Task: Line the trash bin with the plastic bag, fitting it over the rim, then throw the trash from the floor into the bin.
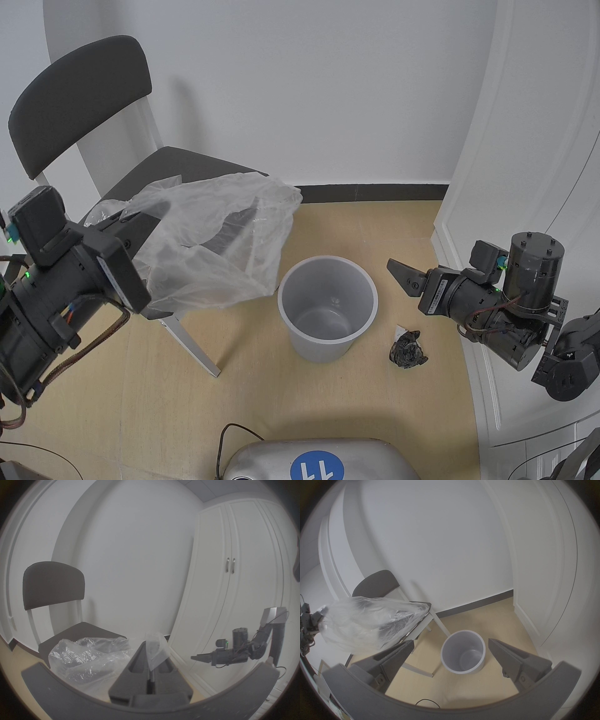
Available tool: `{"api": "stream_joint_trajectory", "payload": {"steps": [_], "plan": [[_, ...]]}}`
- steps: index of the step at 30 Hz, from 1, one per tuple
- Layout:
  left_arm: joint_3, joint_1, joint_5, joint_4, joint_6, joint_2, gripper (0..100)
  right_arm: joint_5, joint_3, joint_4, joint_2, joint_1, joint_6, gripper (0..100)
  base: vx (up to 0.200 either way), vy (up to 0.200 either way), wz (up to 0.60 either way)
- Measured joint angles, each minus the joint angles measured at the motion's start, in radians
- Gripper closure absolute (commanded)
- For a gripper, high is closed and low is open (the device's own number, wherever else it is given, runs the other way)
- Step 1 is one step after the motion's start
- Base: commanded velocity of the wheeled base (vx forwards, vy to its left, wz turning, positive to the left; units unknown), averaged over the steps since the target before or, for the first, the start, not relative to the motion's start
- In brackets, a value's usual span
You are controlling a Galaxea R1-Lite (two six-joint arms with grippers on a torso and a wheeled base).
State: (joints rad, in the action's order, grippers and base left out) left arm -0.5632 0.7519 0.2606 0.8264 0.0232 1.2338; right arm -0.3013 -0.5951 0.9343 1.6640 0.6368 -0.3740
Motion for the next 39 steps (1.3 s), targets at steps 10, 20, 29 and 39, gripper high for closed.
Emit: {"api": "stream_joint_trajectory", "payload": {"steps": [10, 20, 29, 39], "plan": [[0.016, 0.085, -0.008, 0.000, 0.001, -0.070, 100, 0.022, 0.020, 0.000, -0.001, 0.003, 0.001, 0, 0.000, 0.000, 0.00], [0.015, 0.135, -0.009, 0.007, 0.002, -0.087, 100, 0.047, 0.055, -0.005, -0.002, 0.016, 0.009, 0, 0.000, 0.000, 0.00], [0.013, 0.153, -0.008, 0.070, 0.006, -0.083, 100, 0.118, 0.124, -0.017, -0.026, 0.032, 0.061, 0, 0.000, 0.000, 0.00], [-0.006, 0.169, -0.007, 0.073, 0.040, -0.070, 100, 0.210, 0.224, -0.018, -0.079, 0.065, 0.134, 0, 0.000, 0.000, 0.00]]}}
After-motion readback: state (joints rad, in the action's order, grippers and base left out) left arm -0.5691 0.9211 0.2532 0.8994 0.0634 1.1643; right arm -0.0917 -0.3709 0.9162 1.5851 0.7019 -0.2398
